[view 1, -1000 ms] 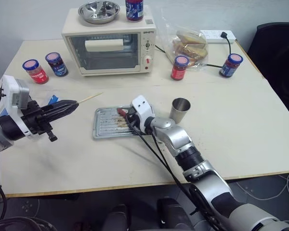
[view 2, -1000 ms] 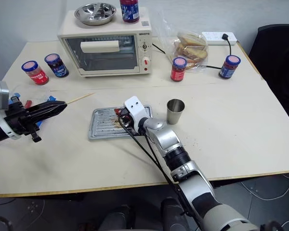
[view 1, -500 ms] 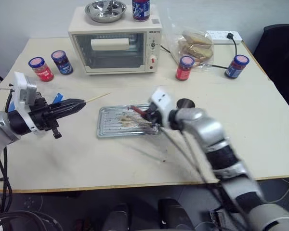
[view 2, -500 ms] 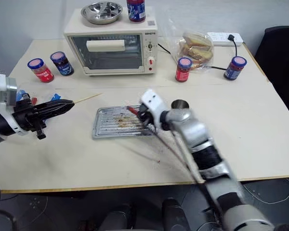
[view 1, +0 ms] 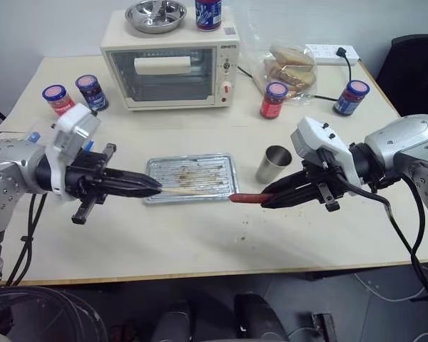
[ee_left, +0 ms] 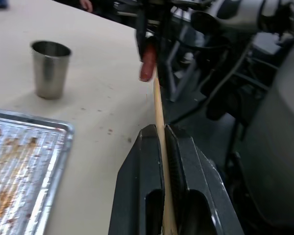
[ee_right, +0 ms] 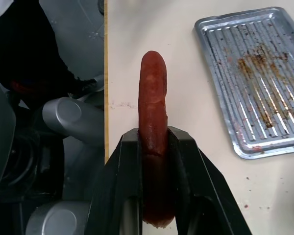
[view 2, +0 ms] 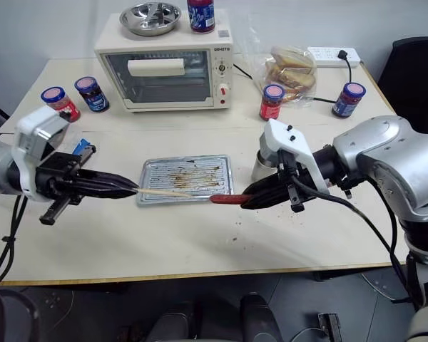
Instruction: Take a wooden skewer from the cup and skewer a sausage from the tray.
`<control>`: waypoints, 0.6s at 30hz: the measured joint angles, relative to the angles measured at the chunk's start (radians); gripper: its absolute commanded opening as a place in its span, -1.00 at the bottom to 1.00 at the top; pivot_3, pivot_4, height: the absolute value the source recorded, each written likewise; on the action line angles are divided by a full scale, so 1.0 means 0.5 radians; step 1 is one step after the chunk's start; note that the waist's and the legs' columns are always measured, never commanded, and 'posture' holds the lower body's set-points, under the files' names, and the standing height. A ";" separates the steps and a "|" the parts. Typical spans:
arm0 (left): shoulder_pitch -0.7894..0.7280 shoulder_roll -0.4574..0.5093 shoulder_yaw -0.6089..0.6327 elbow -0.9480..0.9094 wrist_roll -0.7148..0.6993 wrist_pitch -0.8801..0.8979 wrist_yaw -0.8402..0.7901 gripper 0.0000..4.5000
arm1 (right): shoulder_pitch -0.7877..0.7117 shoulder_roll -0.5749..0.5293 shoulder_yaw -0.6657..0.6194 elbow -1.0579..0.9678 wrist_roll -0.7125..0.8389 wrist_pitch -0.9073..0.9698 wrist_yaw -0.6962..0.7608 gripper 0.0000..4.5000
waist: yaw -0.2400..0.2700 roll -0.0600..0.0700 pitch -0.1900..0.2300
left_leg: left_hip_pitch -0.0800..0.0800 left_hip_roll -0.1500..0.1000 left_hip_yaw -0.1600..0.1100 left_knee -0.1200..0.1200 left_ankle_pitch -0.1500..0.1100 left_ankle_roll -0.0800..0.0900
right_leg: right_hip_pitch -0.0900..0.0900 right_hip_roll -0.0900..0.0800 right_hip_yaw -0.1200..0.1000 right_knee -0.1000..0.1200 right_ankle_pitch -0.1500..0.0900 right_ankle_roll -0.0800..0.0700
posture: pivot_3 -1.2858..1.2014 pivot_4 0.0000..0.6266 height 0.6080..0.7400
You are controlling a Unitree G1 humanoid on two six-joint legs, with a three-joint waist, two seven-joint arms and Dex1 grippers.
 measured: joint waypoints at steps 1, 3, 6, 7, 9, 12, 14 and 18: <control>-0.006 -0.009 -0.008 0.001 0.010 -0.008 0.000 -1.00 | 0.000 0.000 -0.002 0.000 0.009 0.011 -0.005 -0.83 | 0.004 0.000 0.000 | 0.000 0.000 0.000 0.001 0.000 0.000 | 0.000 0.000 0.000 0.000 0.000 0.000 | 0.03 -0.52 1.00; -0.028 -0.059 -0.051 0.005 0.054 -0.045 0.003 -1.00 | 0.000 0.000 -0.017 -0.005 0.050 0.042 -0.048 -0.83 | 0.020 0.000 0.000 | 0.000 0.000 0.000 0.002 0.000 0.000 | 0.000 0.000 0.000 0.000 0.000 0.000 | 0.03 -0.52 1.00; -0.033 -0.110 -0.092 0.009 0.085 -0.063 0.008 -1.00 | -0.004 0.000 -0.055 -0.025 0.112 0.093 -0.089 -0.83 | 0.036 0.000 0.000 | -0.002 -0.001 0.000 0.003 0.000 0.000 | 0.000 0.000 0.000 0.000 0.000 0.000 | 0.03 -0.52 1.00; -0.042 -0.121 -0.105 0.012 0.093 -0.067 0.013 -1.00 | -0.006 0.000 -0.062 -0.043 0.139 0.112 -0.101 -0.83 | 0.038 0.000 0.000 | -0.002 -0.001 0.000 0.003 0.000 0.000 | 0.000 0.000 0.000 0.000 0.000 0.000 | 0.03 -0.52 1.00; -0.065 -0.153 -0.112 0.018 0.108 -0.070 0.023 -1.00 | -0.007 0.000 -0.072 -0.073 0.187 0.131 -0.121 -0.83 | 0.040 0.000 0.000 | -0.002 -0.001 0.000 0.004 0.000 0.000 | 0.000 -0.001 -0.001 0.000 0.000 0.000 | 0.03 -0.52 1.00; -0.096 -0.176 -0.114 0.057 0.127 -0.075 0.038 -1.00 | -0.007 0.000 -0.103 -0.075 0.222 0.156 -0.163 -0.83 | 0.038 0.000 0.000 | -0.002 -0.001 0.000 0.004 0.000 0.000 | 0.000 -0.001 -0.001 0.000 0.000 0.000 | 0.03 -0.52 1.00; -0.107 -0.179 -0.113 0.076 0.134 -0.089 0.042 -1.00 | -0.007 0.000 -0.124 -0.075 0.246 0.168 -0.184 -0.83 | 0.036 0.000 0.000 | -0.002 -0.001 0.000 0.004 0.000 0.000 | 0.000 0.000 -0.001 0.000 0.000 0.000 | 0.03 -0.52 1.00; -0.114 -0.179 -0.113 0.087 0.137 -0.090 0.041 -1.00 | -0.006 -0.001 -0.138 -0.086 0.292 0.201 -0.228 -0.83 | 0.037 0.000 0.000 | -0.002 -0.001 0.000 0.004 0.000 0.000 | 0.000 -0.001 -0.001 0.001 0.000 0.000 | 0.03 -0.52 1.00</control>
